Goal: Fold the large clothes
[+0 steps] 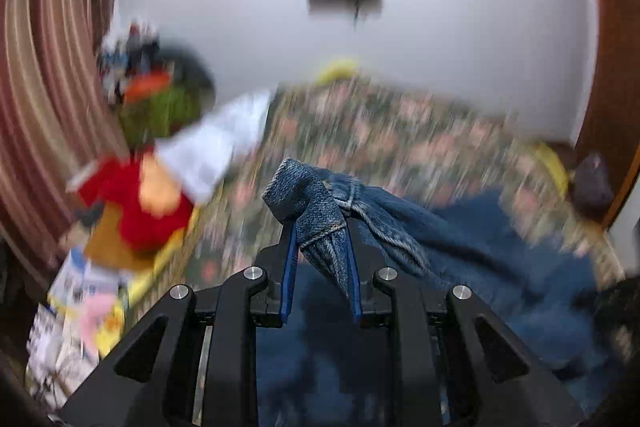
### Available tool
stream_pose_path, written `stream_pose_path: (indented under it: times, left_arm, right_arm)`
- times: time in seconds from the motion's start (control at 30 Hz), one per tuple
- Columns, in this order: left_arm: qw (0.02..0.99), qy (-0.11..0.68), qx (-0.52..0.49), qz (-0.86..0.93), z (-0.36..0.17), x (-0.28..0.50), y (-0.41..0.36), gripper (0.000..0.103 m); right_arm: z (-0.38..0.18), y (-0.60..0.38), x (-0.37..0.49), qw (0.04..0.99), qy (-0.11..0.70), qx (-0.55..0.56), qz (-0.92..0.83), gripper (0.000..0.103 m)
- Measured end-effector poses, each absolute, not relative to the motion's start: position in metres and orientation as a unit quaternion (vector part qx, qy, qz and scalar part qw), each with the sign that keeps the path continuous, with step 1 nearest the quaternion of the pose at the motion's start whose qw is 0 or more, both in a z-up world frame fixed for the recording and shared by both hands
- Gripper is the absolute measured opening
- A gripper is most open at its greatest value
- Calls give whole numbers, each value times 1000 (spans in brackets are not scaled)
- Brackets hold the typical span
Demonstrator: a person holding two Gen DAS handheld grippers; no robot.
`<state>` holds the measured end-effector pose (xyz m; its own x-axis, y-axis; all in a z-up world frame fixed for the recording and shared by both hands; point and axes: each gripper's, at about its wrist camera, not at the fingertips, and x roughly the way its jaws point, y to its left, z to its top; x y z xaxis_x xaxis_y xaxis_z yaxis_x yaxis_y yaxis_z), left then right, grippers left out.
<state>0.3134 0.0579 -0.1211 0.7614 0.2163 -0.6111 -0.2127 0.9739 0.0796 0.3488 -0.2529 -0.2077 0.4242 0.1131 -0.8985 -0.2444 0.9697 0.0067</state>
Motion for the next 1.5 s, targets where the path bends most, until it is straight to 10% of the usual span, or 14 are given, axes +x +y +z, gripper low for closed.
stream_pose_path:
  times: [0.3,0.43,0.87,1.27,1.5]
  left_arm:
    - [871,481,-90,43,-231,289,114,30]
    - [882,452,-122,49,-210,272,136,57]
    - [860,494,-107,74,-236,279,153,58]
    - [889,445,-74,75,-187,282,169,70]
    - [875,459,-130,83,-194,321,182,70]
  right_arm:
    - [-197,-231,368,818,558,-53,129,22]
    - [-192,-199,369,800,571,-27,183,22]
    - [-218,-73,413,782,581,-123,191,22]
    - [-150,-222,381,851,500,-100,124,22]
    - [-209,-285,368,816,562,-120,56,22]
